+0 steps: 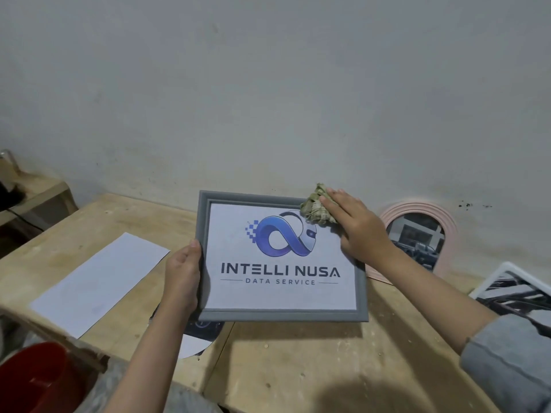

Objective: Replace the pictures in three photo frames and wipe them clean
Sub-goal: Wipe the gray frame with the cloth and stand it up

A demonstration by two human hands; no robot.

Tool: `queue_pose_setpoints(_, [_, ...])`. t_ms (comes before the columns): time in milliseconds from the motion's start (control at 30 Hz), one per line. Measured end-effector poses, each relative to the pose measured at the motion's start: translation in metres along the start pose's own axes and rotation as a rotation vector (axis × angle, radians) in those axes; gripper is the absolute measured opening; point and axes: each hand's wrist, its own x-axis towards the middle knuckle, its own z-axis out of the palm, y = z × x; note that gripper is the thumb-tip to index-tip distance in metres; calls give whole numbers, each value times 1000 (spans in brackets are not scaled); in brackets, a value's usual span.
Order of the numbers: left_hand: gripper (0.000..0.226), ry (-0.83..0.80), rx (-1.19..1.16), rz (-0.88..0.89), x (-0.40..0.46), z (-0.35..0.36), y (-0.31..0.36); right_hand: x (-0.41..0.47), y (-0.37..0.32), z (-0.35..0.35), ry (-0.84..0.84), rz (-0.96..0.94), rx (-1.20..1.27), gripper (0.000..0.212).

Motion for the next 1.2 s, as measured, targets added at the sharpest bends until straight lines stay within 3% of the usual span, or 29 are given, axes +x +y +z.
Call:
queue_pose_setpoints(67, [36, 18, 3, 3, 4, -2, 0, -5, 12, 0, -20, 21, -19, 58])
queue_pose_setpoints(133, [35, 38, 11, 2, 6, -4, 0, -11, 23, 1, -50, 73, -25, 68])
queue_pose_setpoints(200, [35, 56, 37, 25, 8, -6, -2, -15, 32, -1, -107, 161, -37, 77])
queue_pose_setpoints(300, [35, 75, 133, 103, 12, -7, -7, -16, 40, -8, -169, 336, -44, 74])
queue_pose_setpoints(400, [36, 74, 194, 147, 11, -2, -10, -12, 41, -10, -80, 447, -18, 73])
queue_pose_setpoints(500, [46, 64, 181, 137, 6, 8, -10, -4, 32, -8, -3, 438, 21, 76])
queue_pose_setpoints(833, [33, 128, -39, 19, 2, 20, -6, -23, 12, 23, -165, 345, -20, 83])
queue_pose_setpoints(1200, [34, 241, -53, 51, 15, 10, 0, -74, -4, 45, -298, 307, 46, 89])
